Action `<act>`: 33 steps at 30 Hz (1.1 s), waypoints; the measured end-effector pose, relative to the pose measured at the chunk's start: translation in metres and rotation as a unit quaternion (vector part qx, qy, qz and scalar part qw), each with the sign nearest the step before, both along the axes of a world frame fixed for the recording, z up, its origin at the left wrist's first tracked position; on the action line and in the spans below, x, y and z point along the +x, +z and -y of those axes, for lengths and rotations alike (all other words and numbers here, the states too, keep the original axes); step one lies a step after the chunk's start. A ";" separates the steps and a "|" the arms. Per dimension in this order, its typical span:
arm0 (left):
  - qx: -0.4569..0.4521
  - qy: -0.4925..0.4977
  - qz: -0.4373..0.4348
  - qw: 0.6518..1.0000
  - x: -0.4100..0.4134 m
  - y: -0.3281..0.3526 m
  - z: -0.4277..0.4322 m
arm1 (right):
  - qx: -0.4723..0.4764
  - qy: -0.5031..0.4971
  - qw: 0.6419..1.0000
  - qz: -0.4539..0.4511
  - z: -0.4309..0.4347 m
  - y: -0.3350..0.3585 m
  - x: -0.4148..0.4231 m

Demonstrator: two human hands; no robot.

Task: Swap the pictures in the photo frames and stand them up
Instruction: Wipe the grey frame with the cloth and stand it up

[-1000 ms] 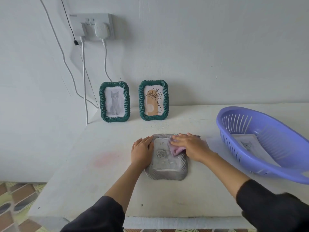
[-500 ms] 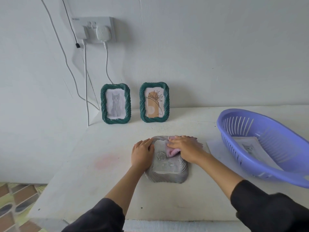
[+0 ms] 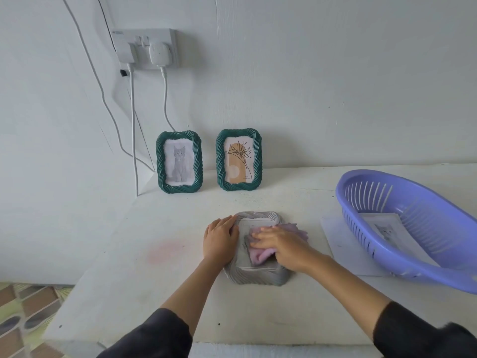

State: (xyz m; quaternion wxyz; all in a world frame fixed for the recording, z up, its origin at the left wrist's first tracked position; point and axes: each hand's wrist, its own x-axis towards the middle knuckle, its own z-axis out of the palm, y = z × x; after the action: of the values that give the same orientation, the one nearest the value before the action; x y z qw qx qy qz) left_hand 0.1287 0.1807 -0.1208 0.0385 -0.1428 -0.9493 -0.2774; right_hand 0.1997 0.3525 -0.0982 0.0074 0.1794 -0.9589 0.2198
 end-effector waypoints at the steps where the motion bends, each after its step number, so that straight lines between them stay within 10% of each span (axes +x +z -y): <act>1: 0.000 -0.001 0.000 1.000 0.000 0.000 0.000 | -0.005 0.022 1.000 0.013 -0.002 0.000 0.009; 11: 0.000 -0.001 0.002 1.000 0.002 0.001 0.000 | 0.046 -0.082 0.996 -0.006 -0.014 0.019 -0.026; 20: 0.018 0.003 0.007 1.000 0.001 0.001 0.000 | 0.042 0.038 0.996 0.064 -0.009 0.018 0.021; 24: 0.082 0.003 0.048 0.995 -0.004 0.006 -0.001 | -0.071 -0.050 0.991 0.100 -0.025 0.034 0.024; 29: 0.302 0.066 0.110 0.945 -0.003 0.028 -0.009 | -0.375 -0.232 0.897 0.026 -0.019 0.067 0.014; 33: 0.349 -0.001 0.179 0.920 0.019 0.052 -0.031 | -0.578 -0.265 0.755 0.160 0.004 0.073 0.006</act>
State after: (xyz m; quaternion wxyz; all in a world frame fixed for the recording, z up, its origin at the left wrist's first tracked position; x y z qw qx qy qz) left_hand 0.1472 0.2114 -0.0688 -0.0850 -0.0688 -0.7832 -0.6121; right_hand 0.2056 0.3487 -0.0252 0.0141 -0.1584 -0.6454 0.7472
